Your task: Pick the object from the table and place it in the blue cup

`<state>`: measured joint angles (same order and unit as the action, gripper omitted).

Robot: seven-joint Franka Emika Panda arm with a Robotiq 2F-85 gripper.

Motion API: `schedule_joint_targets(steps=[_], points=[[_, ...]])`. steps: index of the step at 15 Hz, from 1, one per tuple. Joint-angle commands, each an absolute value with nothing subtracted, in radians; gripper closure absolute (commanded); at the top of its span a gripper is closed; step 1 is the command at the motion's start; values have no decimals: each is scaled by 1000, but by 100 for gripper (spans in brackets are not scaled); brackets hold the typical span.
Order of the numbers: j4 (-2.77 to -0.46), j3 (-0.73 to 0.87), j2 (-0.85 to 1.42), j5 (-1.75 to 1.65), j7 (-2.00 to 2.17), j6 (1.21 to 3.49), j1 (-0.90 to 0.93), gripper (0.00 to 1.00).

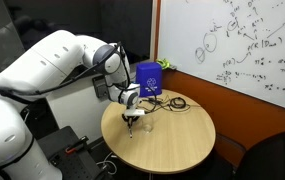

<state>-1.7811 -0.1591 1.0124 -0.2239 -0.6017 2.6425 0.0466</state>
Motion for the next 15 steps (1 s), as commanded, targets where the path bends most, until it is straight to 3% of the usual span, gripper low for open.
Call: schedule_joint_targets(steps=[1, 6, 15], points=[[-1753, -168, 1023, -246, -573, 2601, 42, 100], [-1768, -199, 1004, -243, -616, 2593, 14, 97], [-1782, -497, 953, -120, -1221, 2460, -319, 97]])
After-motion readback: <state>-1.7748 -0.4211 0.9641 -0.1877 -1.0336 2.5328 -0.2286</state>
